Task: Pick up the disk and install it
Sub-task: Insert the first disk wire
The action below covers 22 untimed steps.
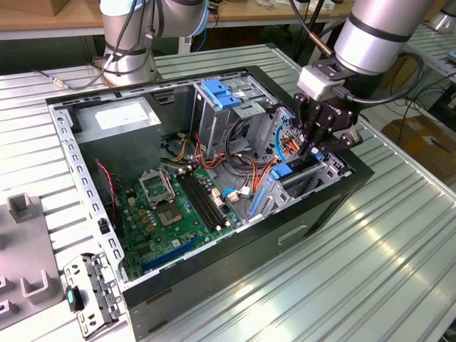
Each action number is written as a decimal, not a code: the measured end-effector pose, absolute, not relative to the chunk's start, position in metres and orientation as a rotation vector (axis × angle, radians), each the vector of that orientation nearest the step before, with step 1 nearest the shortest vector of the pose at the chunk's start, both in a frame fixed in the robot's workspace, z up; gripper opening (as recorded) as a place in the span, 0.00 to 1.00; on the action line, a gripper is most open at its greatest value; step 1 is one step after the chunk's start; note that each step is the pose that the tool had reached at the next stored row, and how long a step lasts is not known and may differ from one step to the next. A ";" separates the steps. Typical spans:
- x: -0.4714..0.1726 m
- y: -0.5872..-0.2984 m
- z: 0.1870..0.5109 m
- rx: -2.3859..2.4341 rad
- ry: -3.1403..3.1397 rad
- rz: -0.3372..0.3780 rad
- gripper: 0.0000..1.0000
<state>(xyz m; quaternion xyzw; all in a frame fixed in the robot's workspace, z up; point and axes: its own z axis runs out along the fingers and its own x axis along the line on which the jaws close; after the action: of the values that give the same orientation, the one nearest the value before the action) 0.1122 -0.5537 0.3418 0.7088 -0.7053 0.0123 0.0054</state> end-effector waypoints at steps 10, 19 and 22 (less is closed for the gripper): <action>0.112 -0.554 0.342 2.219 -2.208 0.038 0.18; 0.112 -0.554 0.356 2.222 -2.207 0.039 0.24; 0.112 -0.554 0.356 2.222 -2.207 0.039 0.23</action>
<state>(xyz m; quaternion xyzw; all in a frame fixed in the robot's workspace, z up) 0.1122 -0.5537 0.3556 0.7095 -0.7046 0.0124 0.0051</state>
